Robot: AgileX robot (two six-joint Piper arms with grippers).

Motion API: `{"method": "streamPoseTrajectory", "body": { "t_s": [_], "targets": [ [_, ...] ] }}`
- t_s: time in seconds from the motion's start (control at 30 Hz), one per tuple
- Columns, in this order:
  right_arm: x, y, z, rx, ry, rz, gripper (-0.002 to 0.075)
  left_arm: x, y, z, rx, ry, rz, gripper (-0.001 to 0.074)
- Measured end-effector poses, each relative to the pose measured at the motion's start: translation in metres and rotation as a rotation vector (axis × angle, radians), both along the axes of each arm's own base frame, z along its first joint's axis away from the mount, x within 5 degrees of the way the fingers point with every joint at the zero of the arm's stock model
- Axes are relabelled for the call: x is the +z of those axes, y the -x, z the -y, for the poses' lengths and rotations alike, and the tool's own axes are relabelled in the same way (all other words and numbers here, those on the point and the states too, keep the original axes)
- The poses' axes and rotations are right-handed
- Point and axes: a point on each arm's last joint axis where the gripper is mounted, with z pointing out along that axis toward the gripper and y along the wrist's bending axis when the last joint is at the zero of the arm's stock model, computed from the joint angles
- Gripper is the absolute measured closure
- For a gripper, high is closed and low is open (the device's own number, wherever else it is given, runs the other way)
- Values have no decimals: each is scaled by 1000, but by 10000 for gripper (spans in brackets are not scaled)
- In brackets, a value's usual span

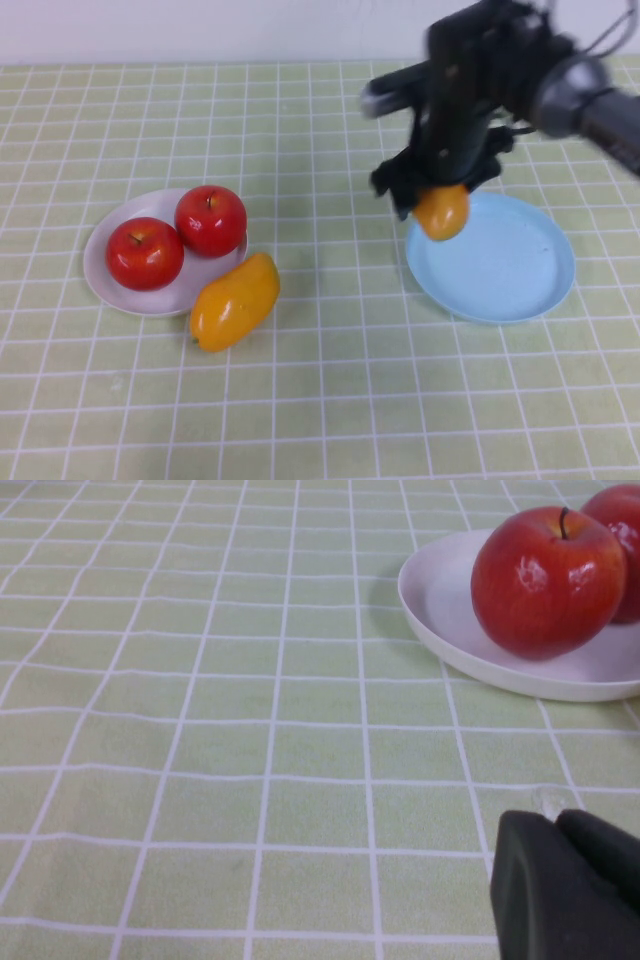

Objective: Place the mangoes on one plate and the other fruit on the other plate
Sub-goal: Put another type of fruit in the right plate

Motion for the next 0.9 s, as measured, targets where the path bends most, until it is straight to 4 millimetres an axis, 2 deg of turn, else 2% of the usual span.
{"method": "streamPoseTrajectory", "body": {
  "t_s": [0.13,0.23,0.37,0.63,0.9],
  "targets": [
    [7,-12,31,-90,-82,-25,170,0,0,0,0,0,0,733],
    [7,-18,45,-127,-106,-37,170,0,0,0,0,0,0,733],
    [0,-16,47,-136,-115,-70,170,0,0,0,0,0,0,733],
    [-31,-8,49,-145,-79,-173,170,0,0,0,0,0,0,733],
    [-36,-6,49,-147,-75,-192,160,0,0,0,0,0,0,733]
  ]
}}
